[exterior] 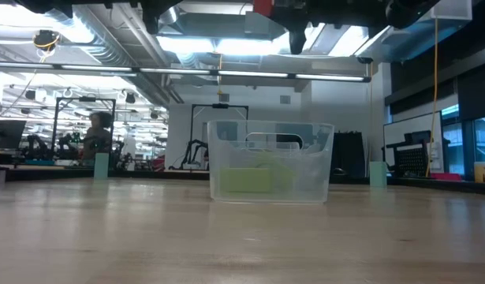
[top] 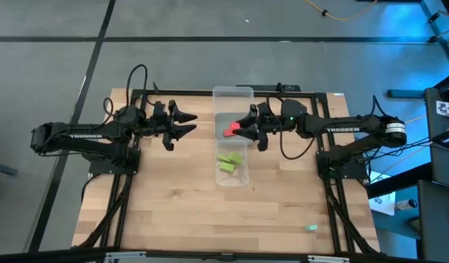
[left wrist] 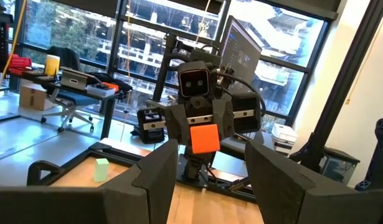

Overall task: Sort & place blocks by color
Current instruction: Put the orange block into the gray bin

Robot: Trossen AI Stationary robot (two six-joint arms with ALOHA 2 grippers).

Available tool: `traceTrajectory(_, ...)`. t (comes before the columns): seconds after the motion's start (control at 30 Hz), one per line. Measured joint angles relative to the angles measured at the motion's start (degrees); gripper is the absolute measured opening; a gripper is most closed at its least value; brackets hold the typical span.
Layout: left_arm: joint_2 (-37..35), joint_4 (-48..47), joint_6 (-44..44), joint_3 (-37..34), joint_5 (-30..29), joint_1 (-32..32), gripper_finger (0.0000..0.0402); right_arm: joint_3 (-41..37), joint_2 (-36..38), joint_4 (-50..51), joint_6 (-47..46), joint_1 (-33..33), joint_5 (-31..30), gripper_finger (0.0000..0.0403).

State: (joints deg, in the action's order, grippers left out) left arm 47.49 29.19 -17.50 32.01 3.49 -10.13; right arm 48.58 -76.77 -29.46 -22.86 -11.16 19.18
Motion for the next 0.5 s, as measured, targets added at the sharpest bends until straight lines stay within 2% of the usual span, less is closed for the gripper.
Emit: traceTrajectory(0.5, 0.01, 0.00, 0.00, 0.00, 0.00, -0.02, 0.0180, 0.02, 0.00, 5.77, 0.58, 0.00, -0.18, 0.0137)
